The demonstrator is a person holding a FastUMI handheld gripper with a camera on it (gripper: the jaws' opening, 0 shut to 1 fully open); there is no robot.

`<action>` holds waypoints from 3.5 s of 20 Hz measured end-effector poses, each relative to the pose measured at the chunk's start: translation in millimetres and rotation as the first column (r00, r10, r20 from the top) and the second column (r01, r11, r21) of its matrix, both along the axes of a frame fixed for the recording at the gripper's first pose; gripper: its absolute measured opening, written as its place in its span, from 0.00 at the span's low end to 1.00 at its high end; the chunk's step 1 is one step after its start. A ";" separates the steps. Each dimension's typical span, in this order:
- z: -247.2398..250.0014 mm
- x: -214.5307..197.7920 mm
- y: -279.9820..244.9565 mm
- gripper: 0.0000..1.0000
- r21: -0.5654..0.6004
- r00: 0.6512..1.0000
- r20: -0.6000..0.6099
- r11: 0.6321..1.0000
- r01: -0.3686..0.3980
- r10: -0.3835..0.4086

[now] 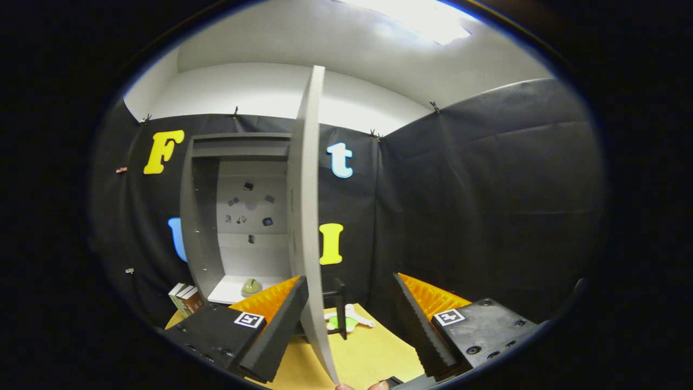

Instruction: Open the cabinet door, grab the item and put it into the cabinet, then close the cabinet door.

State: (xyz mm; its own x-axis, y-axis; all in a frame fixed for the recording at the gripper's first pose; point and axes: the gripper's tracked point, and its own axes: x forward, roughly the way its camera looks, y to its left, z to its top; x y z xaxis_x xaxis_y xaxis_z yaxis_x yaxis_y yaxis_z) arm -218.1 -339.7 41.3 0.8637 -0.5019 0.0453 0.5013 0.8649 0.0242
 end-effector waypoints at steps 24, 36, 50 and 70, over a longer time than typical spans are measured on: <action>-80.1 50.3 -26.3 0.96 0.087 0.994 -0.110 0.996 -0.015 0.025; -84.6 80.8 62.1 0.97 0.130 0.972 -0.106 0.972 -0.195 0.209; -98.6 163.8 200.1 0.98 0.141 0.878 -0.135 0.886 -0.442 0.459; -74.8 187.9 217.4 0.98 0.030 0.890 -0.097 0.895 -0.446 0.446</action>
